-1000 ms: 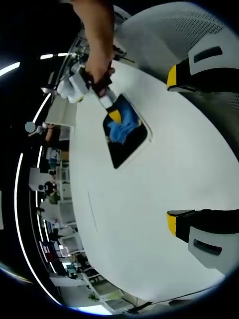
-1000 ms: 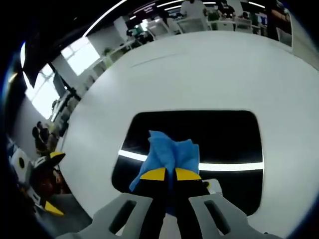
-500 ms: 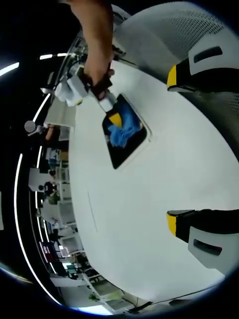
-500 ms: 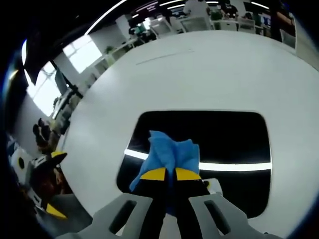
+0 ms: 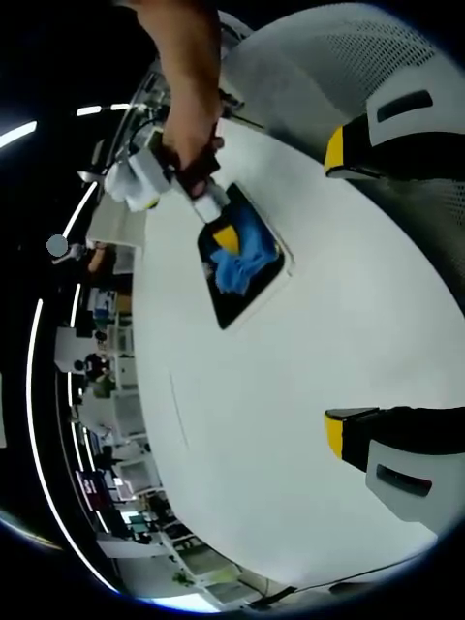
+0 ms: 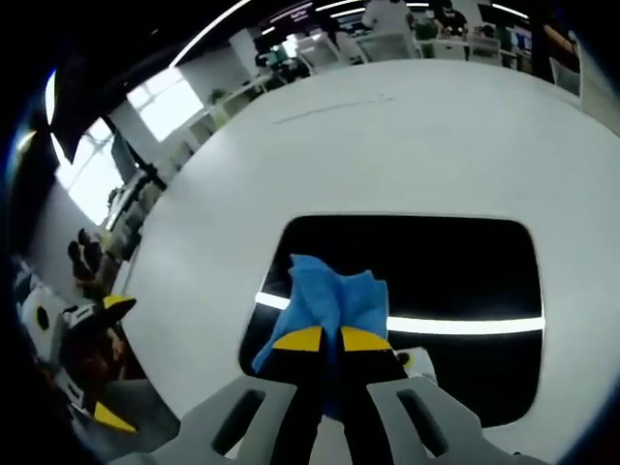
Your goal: Wipe the mirror surface with the cleaning cloth until all visible marks leave the cleaned area.
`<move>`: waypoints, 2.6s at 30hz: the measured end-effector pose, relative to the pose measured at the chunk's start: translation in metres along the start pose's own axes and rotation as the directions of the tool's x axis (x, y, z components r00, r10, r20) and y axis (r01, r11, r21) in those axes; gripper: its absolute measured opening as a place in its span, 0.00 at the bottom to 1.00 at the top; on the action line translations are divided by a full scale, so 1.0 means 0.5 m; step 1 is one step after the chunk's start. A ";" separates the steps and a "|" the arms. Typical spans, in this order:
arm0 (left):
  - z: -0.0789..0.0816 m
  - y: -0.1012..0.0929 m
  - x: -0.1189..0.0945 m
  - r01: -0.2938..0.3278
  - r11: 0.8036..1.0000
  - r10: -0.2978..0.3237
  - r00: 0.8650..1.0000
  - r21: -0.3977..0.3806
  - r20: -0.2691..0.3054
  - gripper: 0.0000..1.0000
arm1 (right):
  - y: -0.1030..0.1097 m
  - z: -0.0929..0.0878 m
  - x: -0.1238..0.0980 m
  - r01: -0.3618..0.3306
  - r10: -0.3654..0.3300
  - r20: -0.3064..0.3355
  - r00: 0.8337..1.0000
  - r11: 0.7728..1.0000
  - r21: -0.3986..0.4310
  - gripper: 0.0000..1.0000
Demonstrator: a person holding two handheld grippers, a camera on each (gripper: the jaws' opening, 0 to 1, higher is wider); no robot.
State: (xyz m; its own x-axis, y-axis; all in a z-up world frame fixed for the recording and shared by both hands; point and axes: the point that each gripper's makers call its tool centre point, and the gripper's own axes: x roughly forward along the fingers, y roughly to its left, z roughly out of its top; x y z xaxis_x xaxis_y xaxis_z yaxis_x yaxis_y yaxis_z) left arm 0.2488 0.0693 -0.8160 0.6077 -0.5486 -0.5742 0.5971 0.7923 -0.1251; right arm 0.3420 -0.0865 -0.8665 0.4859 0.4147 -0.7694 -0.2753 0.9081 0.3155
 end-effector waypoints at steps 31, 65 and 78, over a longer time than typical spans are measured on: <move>-0.001 0.002 0.000 -0.004 1.000 0.004 1.000 -0.001 -0.002 0.98 | 0.062 0.003 0.028 -0.048 0.047 -0.017 0.999 0.999 -0.025 0.00; -0.002 0.001 0.001 -0.001 1.000 0.001 1.000 0.006 -0.005 0.97 | 0.098 0.004 0.041 -0.092 0.093 -0.003 0.996 0.988 -0.122 0.01; -0.003 0.001 0.001 0.001 1.000 -0.001 1.000 0.007 -0.007 0.97 | 0.095 0.007 0.042 -0.074 0.075 0.008 0.997 0.992 -0.102 0.00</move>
State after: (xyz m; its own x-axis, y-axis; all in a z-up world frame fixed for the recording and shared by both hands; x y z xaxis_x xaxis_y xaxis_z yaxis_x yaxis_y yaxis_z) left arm 0.2486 0.0698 -0.8177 0.6036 -0.5476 -0.5794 0.6012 0.7900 -0.1203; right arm 0.3419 -0.0343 -0.8657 0.4705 0.4823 -0.7389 -0.3940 0.8641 0.3131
